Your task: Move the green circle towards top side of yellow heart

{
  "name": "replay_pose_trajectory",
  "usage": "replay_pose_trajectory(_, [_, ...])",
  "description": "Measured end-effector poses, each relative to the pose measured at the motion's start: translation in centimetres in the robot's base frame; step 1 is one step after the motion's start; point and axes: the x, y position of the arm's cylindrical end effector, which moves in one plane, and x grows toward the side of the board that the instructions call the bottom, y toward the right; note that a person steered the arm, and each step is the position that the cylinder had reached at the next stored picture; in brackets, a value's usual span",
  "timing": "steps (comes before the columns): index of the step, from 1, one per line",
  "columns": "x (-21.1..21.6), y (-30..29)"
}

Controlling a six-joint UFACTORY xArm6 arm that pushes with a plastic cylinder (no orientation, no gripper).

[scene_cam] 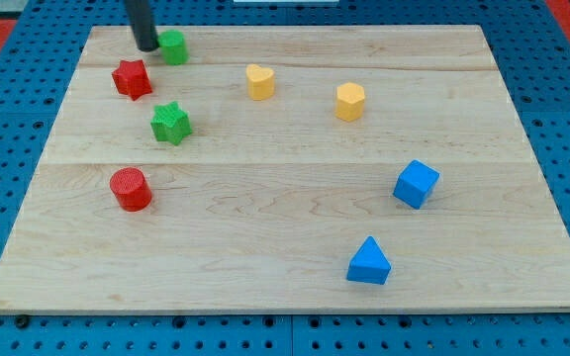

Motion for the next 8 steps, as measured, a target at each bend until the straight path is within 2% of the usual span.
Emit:
replay_pose_trajectory(4, [0.4,-2.9])
replay_pose_trajectory(7, [0.2,-7.4])
replay_pose_trajectory(8, [0.5,-6.2])
